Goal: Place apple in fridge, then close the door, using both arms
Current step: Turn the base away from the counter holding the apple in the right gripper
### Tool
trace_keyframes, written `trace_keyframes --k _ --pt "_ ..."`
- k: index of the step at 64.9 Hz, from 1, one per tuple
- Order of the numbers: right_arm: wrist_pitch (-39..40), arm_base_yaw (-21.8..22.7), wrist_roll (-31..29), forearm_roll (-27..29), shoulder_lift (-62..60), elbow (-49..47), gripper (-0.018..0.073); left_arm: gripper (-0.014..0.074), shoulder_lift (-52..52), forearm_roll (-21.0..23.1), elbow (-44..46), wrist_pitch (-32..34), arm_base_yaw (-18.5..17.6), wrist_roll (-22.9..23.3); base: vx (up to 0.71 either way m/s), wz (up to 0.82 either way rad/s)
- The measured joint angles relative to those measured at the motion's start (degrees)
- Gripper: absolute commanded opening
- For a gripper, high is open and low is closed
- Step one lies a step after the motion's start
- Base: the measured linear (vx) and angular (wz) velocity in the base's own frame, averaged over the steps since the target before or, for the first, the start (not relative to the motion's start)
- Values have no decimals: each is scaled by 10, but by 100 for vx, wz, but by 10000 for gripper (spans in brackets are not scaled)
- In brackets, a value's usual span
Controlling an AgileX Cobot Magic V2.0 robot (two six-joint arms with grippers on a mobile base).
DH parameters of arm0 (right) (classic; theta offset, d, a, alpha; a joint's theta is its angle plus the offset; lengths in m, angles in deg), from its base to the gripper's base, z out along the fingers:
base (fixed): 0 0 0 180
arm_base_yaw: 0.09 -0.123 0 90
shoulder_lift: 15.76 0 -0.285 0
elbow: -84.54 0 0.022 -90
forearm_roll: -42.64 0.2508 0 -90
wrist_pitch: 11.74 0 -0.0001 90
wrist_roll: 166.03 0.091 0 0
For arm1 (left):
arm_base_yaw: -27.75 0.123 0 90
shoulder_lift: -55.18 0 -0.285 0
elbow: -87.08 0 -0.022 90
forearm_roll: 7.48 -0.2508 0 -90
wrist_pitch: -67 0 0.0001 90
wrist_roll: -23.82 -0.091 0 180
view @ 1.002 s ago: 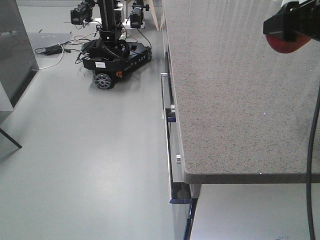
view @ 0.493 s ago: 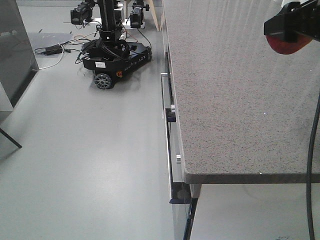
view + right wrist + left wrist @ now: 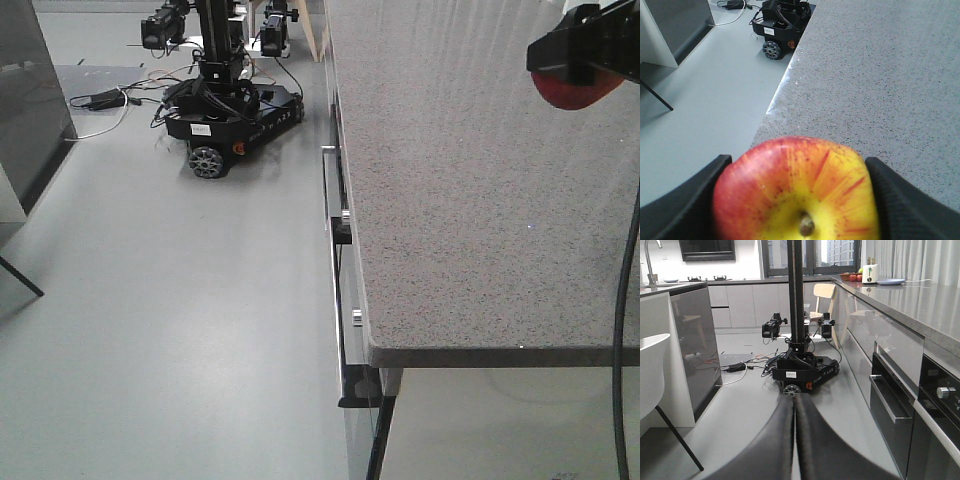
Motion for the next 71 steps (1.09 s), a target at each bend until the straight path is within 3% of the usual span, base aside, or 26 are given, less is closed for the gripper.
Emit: trace_keyframes --k 42,71 --pt "0 0 0 0 0 0 84 -6 0 0 0 0 0 0 -1 4" --pt "0 0 0 0 0 0 84 -6 0 0 0 0 0 0 -4 29"
